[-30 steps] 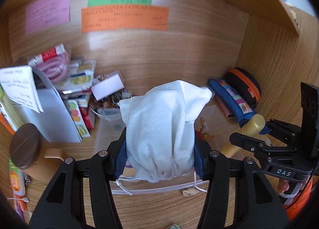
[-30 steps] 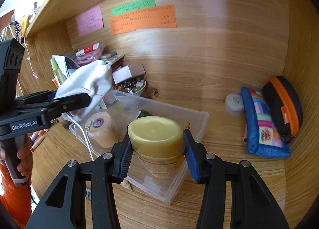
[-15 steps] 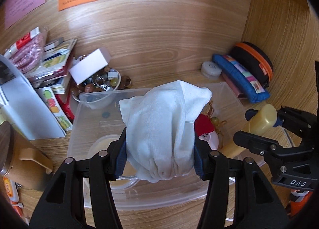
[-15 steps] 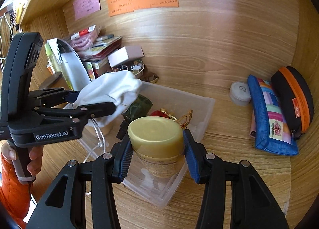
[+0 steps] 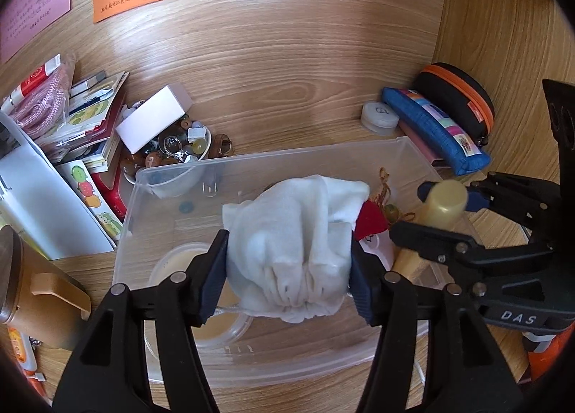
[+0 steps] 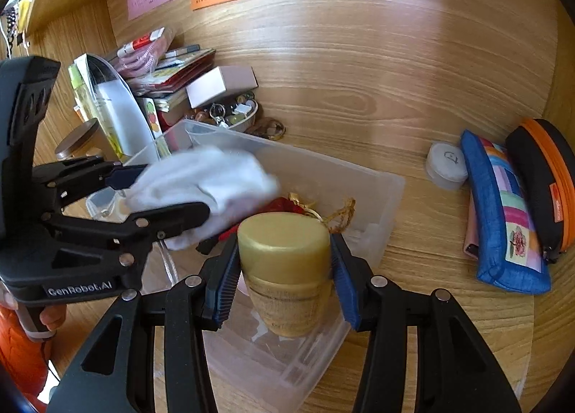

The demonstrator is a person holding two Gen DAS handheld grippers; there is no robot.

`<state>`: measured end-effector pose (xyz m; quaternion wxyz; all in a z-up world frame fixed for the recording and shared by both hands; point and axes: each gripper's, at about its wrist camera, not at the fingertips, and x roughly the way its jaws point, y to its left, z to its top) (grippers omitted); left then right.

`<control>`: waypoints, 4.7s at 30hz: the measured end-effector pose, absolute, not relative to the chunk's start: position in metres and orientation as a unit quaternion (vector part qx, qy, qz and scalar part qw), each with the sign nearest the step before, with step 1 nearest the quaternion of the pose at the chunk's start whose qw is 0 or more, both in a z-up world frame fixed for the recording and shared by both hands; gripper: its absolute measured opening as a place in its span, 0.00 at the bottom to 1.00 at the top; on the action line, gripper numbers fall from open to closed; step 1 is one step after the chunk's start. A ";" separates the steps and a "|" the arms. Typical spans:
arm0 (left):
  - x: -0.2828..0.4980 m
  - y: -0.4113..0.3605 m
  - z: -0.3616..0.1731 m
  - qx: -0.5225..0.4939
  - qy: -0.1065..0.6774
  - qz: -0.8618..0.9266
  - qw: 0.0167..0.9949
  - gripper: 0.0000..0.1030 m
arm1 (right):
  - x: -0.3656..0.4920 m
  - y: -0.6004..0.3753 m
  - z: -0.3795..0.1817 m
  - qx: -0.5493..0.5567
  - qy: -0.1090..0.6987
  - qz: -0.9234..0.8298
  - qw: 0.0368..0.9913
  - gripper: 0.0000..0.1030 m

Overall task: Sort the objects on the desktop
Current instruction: 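Lower the bag and sunscreen bottle into the box and open both tools, then move the left tool to the small square patterned tile and close on it, then lift the tile with the left tool while the right tool closes on the beige seashell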

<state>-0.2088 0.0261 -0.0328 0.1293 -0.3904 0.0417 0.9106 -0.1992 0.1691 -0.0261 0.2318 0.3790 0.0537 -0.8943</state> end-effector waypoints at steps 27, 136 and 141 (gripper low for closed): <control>-0.165 0.011 0.008 -0.361 0.020 0.925 0.119 0.60 | -0.164 0.176 0.005 0.344 0.045 -0.912 0.220 0.44; -0.052 -0.053 -0.070 -0.411 -0.045 0.899 0.146 0.23 | -0.094 0.088 -0.060 0.399 0.081 -0.877 0.256 0.17; -0.053 -0.046 -0.073 -0.416 -0.042 0.897 0.143 0.24 | -0.080 0.096 -0.049 0.384 0.074 -0.881 0.268 0.17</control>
